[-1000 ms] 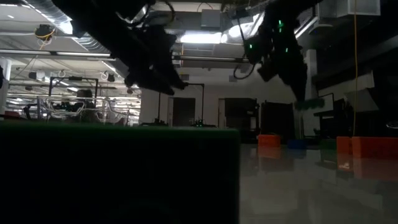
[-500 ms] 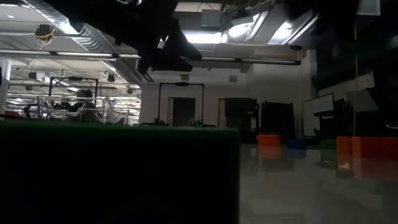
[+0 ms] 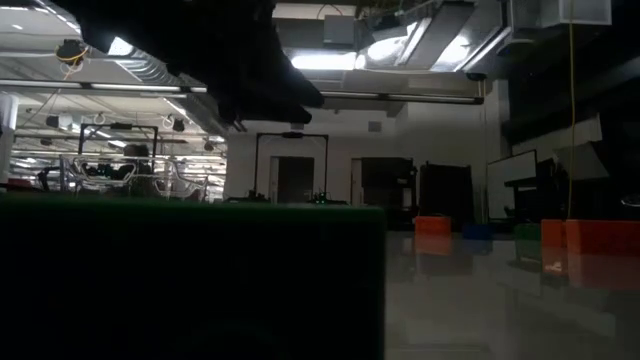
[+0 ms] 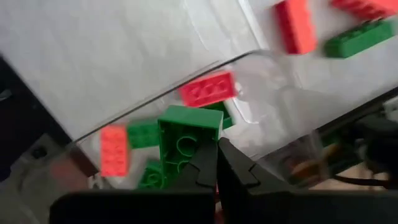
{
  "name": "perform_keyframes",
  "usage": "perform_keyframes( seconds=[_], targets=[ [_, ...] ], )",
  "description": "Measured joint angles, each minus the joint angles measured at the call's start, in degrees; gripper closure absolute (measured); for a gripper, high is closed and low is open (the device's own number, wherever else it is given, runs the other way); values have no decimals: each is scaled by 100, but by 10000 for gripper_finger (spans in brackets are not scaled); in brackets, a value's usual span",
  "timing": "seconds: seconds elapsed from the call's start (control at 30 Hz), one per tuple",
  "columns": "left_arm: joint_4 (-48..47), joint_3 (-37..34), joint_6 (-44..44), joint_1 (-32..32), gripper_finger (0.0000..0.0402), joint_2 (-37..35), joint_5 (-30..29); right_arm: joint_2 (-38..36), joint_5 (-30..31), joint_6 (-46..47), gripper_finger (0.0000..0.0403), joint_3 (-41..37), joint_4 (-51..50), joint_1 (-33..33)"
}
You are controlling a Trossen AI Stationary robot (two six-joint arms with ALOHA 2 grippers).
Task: Sort blocks by size
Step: Put the 8 stud green game piece into the bottom transparent bin, then put the 8 stud red game piece into the bottom transparent bin
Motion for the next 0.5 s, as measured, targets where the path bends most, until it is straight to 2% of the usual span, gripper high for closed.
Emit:
perform_keyframes(
  seconds=[0.17,0.33,0.43,0.5],
  targets=[
    [-158,5,356,-377,197,-19,0,273,-140,92,363,0,577,504],
    [-861,7,528,-829,197,-106,0,521,-181,347,302,0,948,636],
    [-1641,9,-41,-1078,197,-353,3,663,-181,350,264,-2,925,622],
    [-2224,9,-1041,-1176,197,-568,0,730,-169,348,244,-2,925,618]
  ],
)
